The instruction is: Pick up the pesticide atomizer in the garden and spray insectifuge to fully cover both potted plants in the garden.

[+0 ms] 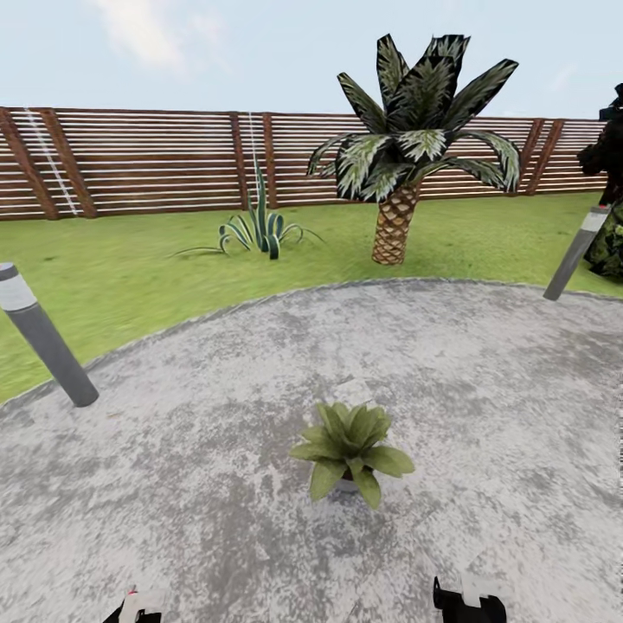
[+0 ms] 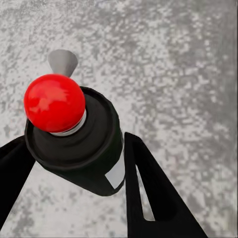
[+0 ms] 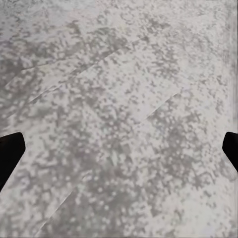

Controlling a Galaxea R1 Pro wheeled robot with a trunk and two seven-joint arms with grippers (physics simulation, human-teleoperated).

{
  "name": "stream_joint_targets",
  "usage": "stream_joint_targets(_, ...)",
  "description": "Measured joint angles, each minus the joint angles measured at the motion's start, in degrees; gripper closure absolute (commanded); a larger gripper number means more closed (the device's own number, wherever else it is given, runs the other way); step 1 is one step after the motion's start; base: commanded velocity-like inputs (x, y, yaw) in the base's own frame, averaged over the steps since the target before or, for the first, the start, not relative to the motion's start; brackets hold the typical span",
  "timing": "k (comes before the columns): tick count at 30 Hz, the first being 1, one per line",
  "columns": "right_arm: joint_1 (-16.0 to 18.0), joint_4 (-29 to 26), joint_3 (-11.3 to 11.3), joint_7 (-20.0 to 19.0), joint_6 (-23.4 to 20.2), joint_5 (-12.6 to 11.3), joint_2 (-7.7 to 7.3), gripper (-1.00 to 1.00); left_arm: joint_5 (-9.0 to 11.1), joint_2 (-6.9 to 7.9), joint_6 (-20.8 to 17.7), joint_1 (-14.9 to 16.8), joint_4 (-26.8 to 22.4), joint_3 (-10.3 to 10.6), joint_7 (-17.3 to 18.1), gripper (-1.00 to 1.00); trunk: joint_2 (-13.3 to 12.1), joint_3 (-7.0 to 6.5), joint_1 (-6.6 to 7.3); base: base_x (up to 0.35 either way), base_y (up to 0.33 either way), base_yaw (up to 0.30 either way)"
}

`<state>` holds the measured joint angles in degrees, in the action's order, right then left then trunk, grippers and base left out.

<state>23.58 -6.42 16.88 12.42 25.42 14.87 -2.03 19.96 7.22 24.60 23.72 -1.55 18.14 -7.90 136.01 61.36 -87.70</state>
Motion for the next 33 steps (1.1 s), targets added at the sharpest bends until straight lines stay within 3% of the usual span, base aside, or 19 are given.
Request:
stream_joint_targets(8,0.0,0.0,0.0,-0.1,0.0,0.0,0.0,-1.0,0.0,0.03,0.0,0.0,0.0,0.0,0.2,1.0,0.0,-0.28,-0.03,0.056,0.001,-0.229)
stream_joint_targets(13,0.0,0.0,-0.4,-0.4,0.0,0.4,0.09,-1.0,-1.1,0.0,-0.3,0.0,-0.7,0.8,0.8,1.0,0.0,-0.31,-0.03,0.002,0.0,-0.028)
stream_joint_targets(15,0.0,-0.3,-1.5,-0.5,-0.1,1.5,0.15,-1.0,-2.9,0.1,-0.5,0.5,-1.0,2.0,1.5,1.0,0.0,-0.31,-0.03,0.0,0.0,-0.003)
stream_joint_targets(16,0.0,-0.9,-3.9,-0.6,0.0,3.7,0.16,-1.0,-6.0,0.27,-0.7,0.9,-1.0,4.1,4.4,1.0,0.0,-0.32,-0.03,0.0,0.0,-0.001)
stream_joint_targets(17,0.0,-1.5,-5.2,-0.6,0.0,5.0,0.17,-1.0,-7.6,0.38,-0.7,1.0,-1.1,4.7,6.4,1.0,0.0,-0.31,-0.03,0.0,0.0,0.0)
stream_joint_targets(18,0.0,-4.0,-9.3,-2.5,-0.1,8.6,0.17,-1.0,-11.5,0.65,-0.7,1.6,-1.2,6.2,12.2,1.0,0.0,-0.32,-0.03,0.0,0.0,0.0)
stream_joint_targets(19,0.1,-6.7,-12.0,-7.5,-0.1,11.1,0.09,-1.0,-14.5,1.21,-0.7,3.3,-1.3,6.1,18.5,1.0,0.0,-0.33,-0.03,0.0,0.0,0.0)
stream_joint_targets(20,0.1,-9.1,-13.1,-14.4,-0.1,12.9,-0.13,-1.0,-18.4,2.07,-0.9,5.9,-1.3,6.1,26.0,1.0,0.0,-0.33,-0.03,0.0,0.0,0.0)
stream_joint_targets(26,0.1,-17.5,-13.9,-33.1,-0.3,14.1,-0.73,-1.0,-29.5,3.32,-1.5,13.3,-1.1,6.6,46.1,1.0,0.0,-0.32,-0.03,0.0,0.0,0.0)
stream_joint_targets(29,0.3,-19.9,-14.0,-39.8,-1.1,15.1,-0.73,-1.0,-33.8,3.14,-2.3,14.7,-1.3,6.8,52.2,1.0,0.0,-0.32,-0.03,0.0,0.0,0.0)
stream_joint_targets(32,1.8,-22.5,-14.0,-46.4,-3.8,19.4,0.01,-1.0,-40.5,2.63,-6.5,16.1,-3.8,6.7,56.1,1.0,0.0,-0.32,-0.03,0.0,0.0,0.0)
stream_joint_targets(33,2.0,-23.0,-14.1,-46.9,-4.5,20.2,0.43,-1.0,-41.2,2.58,-8.0,16.2,-4.7,6.8,56.7,1.0,0.0,-0.32,-0.03,0.0,0.0,0.0)
